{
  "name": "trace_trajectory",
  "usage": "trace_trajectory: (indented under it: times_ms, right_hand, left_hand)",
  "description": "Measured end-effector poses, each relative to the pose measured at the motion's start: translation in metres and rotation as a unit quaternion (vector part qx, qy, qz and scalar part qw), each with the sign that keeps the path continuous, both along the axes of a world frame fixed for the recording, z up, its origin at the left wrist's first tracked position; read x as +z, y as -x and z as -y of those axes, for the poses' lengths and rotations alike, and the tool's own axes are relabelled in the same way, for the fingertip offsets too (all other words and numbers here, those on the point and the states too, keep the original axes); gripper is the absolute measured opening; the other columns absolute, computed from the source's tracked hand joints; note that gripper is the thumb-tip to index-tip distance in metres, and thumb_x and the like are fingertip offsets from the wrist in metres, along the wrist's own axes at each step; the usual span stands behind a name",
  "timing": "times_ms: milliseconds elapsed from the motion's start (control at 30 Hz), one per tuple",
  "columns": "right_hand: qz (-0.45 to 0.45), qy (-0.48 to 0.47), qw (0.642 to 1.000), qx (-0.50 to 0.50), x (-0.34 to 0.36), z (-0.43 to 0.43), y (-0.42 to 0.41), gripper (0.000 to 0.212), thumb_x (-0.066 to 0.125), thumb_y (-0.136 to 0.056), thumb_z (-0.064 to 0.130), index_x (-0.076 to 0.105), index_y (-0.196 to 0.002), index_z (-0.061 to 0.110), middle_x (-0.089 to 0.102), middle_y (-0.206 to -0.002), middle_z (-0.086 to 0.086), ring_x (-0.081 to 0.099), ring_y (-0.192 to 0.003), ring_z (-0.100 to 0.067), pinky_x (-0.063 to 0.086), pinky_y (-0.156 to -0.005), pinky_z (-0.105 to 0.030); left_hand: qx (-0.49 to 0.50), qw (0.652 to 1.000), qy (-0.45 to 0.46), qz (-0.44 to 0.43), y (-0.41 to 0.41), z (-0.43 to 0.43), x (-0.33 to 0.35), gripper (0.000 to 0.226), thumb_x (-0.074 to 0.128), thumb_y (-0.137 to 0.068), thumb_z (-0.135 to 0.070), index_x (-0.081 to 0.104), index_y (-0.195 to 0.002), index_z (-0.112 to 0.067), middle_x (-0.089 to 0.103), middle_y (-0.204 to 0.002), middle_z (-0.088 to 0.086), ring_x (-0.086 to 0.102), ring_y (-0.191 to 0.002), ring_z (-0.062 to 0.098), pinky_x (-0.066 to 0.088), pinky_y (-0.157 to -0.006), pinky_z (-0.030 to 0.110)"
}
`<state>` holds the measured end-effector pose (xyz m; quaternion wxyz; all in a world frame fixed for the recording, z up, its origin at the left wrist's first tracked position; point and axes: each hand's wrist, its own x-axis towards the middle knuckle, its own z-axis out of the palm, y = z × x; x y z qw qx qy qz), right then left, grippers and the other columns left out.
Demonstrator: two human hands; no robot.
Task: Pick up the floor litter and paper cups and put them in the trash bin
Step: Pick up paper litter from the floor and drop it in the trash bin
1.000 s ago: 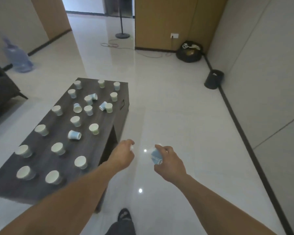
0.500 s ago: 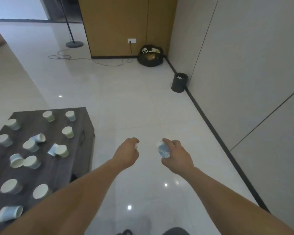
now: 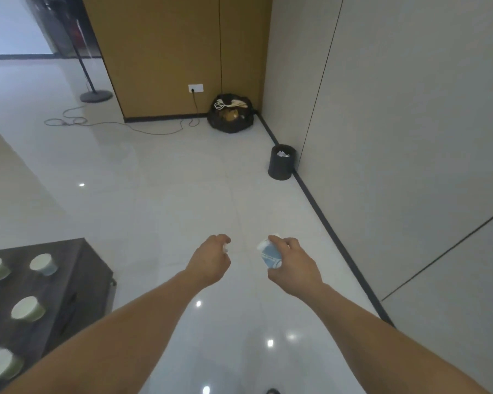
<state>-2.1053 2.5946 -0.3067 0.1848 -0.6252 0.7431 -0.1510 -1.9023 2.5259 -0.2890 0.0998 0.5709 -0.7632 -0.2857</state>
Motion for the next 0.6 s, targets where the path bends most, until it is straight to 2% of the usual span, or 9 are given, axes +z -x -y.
trace_trajectory:
  times_ms: [167,433,600]
  right_hand:
    - [-0.008,-0.006,1.0,-0.014,0.005,0.079,0.067,0.072,0.062,-0.081,0.031,0.028,-0.144,0.038,0.037,-0.138,0.002,0.053,-0.109,-0.021,0.045,-0.081,-0.028]
    - [-0.015,-0.02,0.999,-0.029,-0.009,0.23,0.123,0.073,0.061,-0.08,0.031,0.026,-0.144,0.039,0.036,-0.138,0.003,0.054,-0.106,-0.02,0.044,-0.075,-0.027]
    - [-0.025,-0.022,0.998,-0.055,0.003,0.336,0.152,0.073,0.062,-0.081,0.032,0.026,-0.144,0.038,0.035,-0.139,0.004,0.053,-0.108,-0.02,0.047,-0.079,-0.028]
  left_hand:
    - [-0.005,1.0,0.0,-0.011,0.062,0.078,0.004,0.043,0.045,-0.092,-0.009,0.046,-0.135,-0.014,0.05,-0.132,0.009,0.052,-0.117,0.023,0.043,-0.095,0.029]
    - [-0.022,1.0,-0.001,-0.005,0.12,0.241,-0.013,0.043,0.044,-0.094,-0.011,0.045,-0.136,-0.014,0.049,-0.133,0.009,0.053,-0.117,0.023,0.045,-0.094,0.03]
    - [-0.042,0.999,-0.01,-0.016,0.152,0.352,-0.004,0.043,0.043,-0.094,-0.012,0.045,-0.136,-0.016,0.049,-0.134,0.007,0.053,-0.116,0.022,0.047,-0.09,0.03]
